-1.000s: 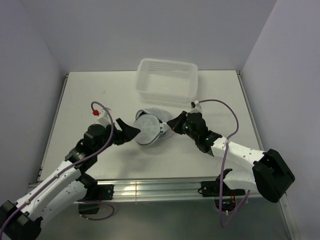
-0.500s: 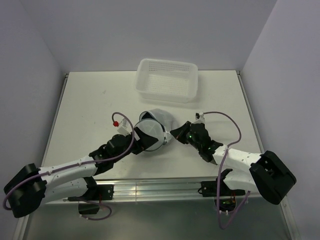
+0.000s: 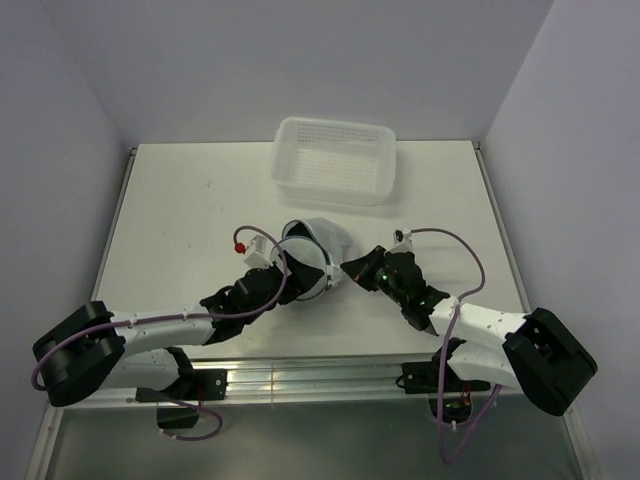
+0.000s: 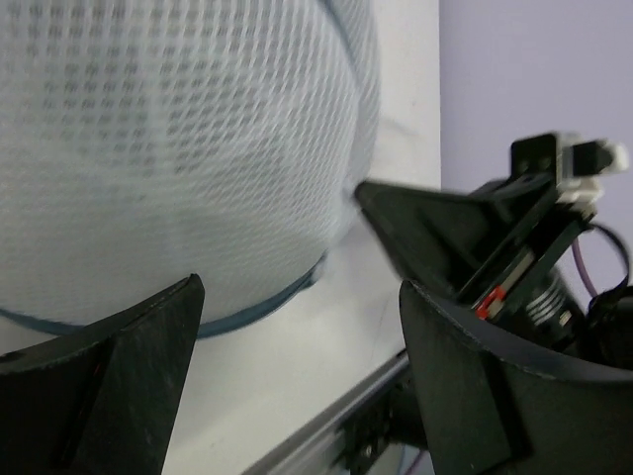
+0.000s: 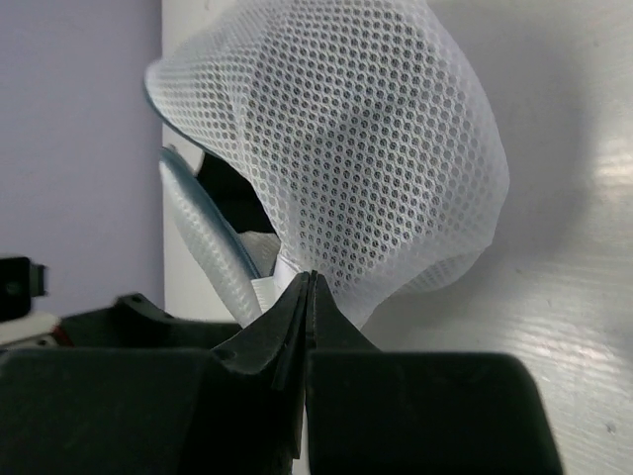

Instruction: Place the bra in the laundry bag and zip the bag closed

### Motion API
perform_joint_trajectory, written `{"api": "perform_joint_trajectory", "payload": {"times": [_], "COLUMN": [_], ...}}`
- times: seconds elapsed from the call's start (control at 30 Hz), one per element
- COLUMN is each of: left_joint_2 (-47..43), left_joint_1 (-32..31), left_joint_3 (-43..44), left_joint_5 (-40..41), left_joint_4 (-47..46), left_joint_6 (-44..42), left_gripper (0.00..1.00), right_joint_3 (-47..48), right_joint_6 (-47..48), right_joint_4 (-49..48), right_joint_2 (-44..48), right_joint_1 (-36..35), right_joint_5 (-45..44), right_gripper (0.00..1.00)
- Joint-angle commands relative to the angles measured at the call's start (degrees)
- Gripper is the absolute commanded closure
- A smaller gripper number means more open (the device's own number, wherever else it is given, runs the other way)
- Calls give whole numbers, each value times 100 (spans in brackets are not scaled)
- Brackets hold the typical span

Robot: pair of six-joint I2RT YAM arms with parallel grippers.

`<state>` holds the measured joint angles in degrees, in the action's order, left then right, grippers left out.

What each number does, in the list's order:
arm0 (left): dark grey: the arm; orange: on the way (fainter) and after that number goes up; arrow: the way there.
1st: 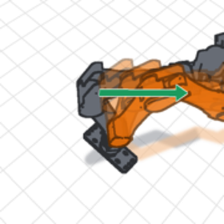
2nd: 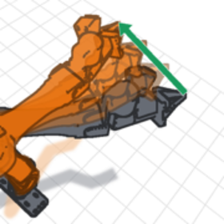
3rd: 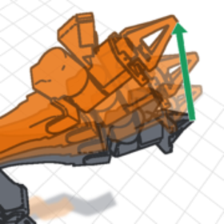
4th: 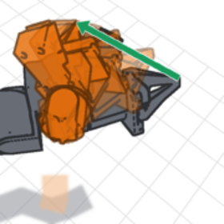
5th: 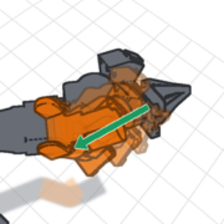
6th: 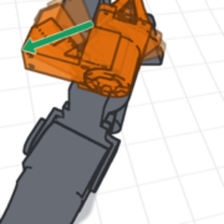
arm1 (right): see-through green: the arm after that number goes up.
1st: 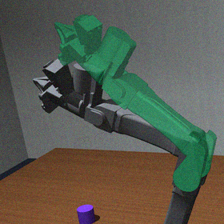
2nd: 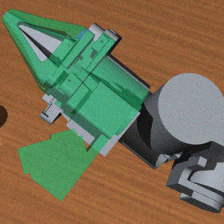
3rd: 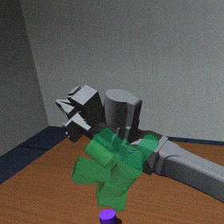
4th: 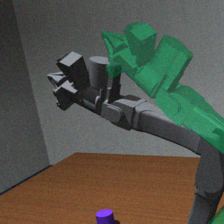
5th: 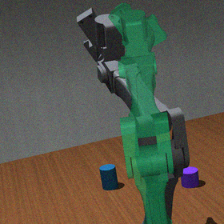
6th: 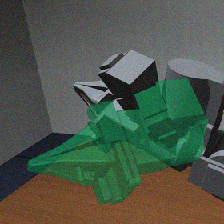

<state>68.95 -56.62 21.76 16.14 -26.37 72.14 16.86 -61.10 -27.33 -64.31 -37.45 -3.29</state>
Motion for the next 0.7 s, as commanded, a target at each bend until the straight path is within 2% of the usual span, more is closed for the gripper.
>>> {"api": "perform_joint_trajectory", "payload": {"times": [0.0,0.1,0.3,0.4,0.43,0.47,0.5,0.57,0.6,0.63,0.67], "left_joint_2": [354,776,1102,1374,1428,1463,1455,1315,1088,964,850], "left_joint_1": [-16,10,125,143,143,143,143,143,143,151,160], "left_joint_3": [696,900,1374,1735,1805,1919,1955,1946,1929,1911,1955], "left_joint_5": [687,794,882,821,794,751,715,654,619,618,592], "left_joint_4": [8,185,413,563,572,606,633,677,755,826,957], "left_joint_6": [-716,-885,-1544,-1983,-2115,-2151,-2177,-2187,-2187,-2256,-2300], "left_gripper": [15,18,34,52,70,79,82,80,80,78,77], "right_joint_3": [-271,-411,-482,-509,-509,-535,-517,-456,-421,-342,-133], "right_joint_6": [-200,-271,-236,-244,-253,-244,-210,9,115,394,545], "right_joint_4": [-343,-457,-185,-185,-176,-202,-98,227,559,797,1122], "right_joint_2": [42,103,358,341,323,314,340,515,803,980,1130], "right_joint_1": [-16,-87,-289,-429,-473,-508,-517,-509,-509,-500,-500], "right_joint_5": [214,303,303,469,470,478,478,103,-13,-266,-417], "right_gripper": [100,100,100,100,100,100,100,86,76,56,48]}}
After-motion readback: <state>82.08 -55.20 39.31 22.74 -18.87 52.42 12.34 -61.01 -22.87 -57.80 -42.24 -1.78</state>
